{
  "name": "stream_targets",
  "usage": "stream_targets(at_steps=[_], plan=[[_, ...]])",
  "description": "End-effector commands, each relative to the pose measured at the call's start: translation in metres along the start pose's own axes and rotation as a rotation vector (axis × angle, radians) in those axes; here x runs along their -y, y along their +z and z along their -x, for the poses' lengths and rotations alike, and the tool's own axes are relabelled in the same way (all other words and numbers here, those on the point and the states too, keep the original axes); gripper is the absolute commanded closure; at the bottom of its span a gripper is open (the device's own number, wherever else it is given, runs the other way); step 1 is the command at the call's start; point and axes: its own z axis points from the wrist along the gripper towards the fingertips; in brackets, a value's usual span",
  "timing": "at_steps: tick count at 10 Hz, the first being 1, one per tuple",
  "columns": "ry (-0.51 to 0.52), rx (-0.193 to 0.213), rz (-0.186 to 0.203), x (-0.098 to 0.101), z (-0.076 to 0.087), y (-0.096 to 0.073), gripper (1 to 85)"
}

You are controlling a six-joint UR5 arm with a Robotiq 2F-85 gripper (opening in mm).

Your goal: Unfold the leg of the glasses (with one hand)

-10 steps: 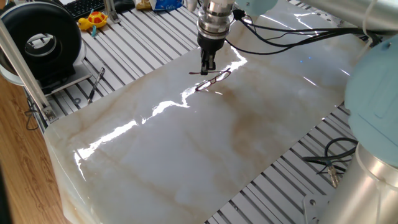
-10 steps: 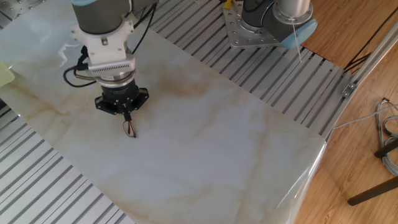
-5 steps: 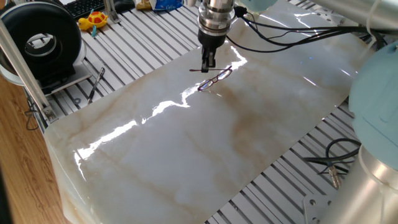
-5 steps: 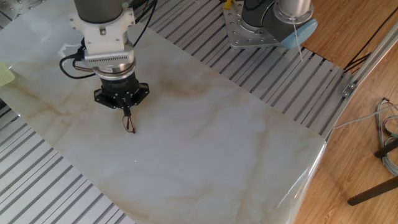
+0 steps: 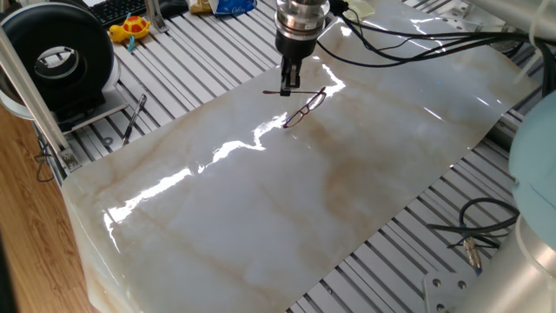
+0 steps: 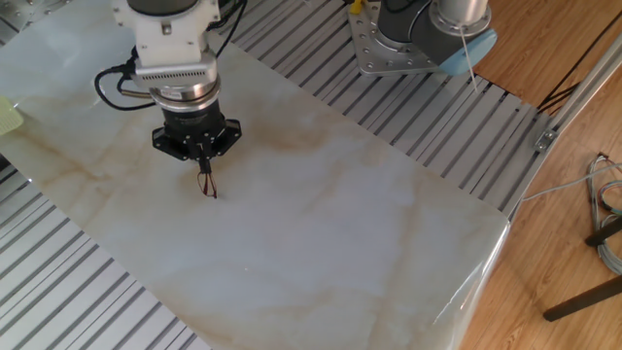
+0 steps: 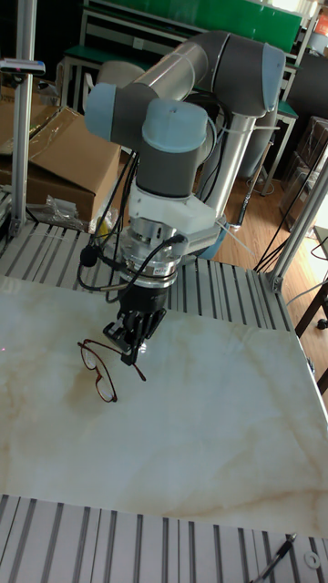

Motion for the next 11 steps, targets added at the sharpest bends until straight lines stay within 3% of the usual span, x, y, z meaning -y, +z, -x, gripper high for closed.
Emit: stream_targets(at_steps=[1, 2, 5, 11], plan=[[0.006, 0.017, -0.004, -0.003, 0.008, -0.01, 84.3], [-0.002, 0.014, -0.007, -0.003, 0.007, -0.01, 84.3], [0.005, 0.056, 0.017, -0.013, 0.016, -0.016, 84.3], [0.003, 0.094, 0.013, -0.014, 0.026, -0.024, 84.3]])
